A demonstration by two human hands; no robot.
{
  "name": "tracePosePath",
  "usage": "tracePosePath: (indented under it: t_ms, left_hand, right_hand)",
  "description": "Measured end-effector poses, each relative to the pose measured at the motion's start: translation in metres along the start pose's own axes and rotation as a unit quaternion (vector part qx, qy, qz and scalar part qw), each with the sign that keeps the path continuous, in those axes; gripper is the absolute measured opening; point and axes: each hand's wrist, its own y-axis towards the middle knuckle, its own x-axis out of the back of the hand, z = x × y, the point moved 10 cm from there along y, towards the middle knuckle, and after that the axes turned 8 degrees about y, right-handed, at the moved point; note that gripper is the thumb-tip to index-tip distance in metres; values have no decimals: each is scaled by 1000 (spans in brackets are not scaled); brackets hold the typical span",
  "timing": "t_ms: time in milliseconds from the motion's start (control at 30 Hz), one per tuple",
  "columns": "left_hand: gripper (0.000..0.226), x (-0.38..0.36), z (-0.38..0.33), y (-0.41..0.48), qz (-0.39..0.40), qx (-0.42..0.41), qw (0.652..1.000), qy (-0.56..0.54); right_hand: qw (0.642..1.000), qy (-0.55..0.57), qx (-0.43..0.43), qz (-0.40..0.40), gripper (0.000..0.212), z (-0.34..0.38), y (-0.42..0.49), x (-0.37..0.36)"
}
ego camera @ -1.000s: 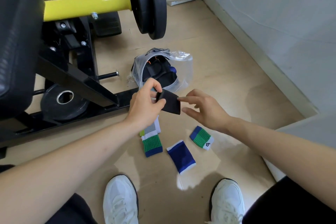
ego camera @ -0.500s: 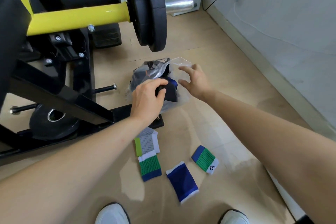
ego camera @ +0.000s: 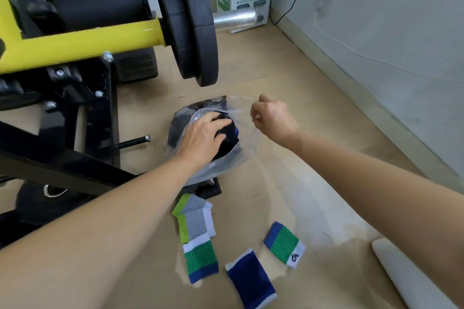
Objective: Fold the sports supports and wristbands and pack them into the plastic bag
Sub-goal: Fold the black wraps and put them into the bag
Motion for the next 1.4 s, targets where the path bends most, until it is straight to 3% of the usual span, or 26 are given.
tracePosePath:
  t_ms: [267, 400, 533, 667, 800, 867, 967, 1100, 1267, 1400]
  left_hand:
    - [50, -33, 5, 23, 13, 27, 999, 22]
    - [58, -59, 21, 27, 12, 133, 989, -64]
    - [73, -76, 28, 36, 17, 188, 967, -171]
    - [77, -84, 28, 38, 48, 229, 919, -316]
    - [68, -84, 35, 29, 31, 245, 901, -355]
    - [81, -84, 30, 16, 29, 254, 884, -391]
    - [86, -79, 23, -4, 7, 256, 906, -336]
    - [65, -54, 4, -28, -68, 183, 956, -219]
    - [54, -74, -14, 4, 76, 87, 985, -127]
    - [55, -78, 8, 27, 132, 167, 964, -159]
  right_hand:
    - [999, 2, 41, -15, 49, 6, -10, 13]
    - [999, -1, 28, -20, 68, 7, 1, 21]
    - [998, -32, 34, 28, 59, 8, 5, 17]
    - [993, -78, 23, 90, 47, 16, 3, 16]
    - [993, -56, -6, 101, 53, 20, 3, 19]
    - [994, -39, -18, 105, 58, 21, 3, 19]
    - [993, -21, -26, 110, 58, 27, 0, 18]
    - [992, -8, -31, 121, 61, 35, -6, 12]
    - [993, -1, -27, 119, 61, 35, -8, 10]
    - [992, -6, -41, 121, 64, 21, -9, 12]
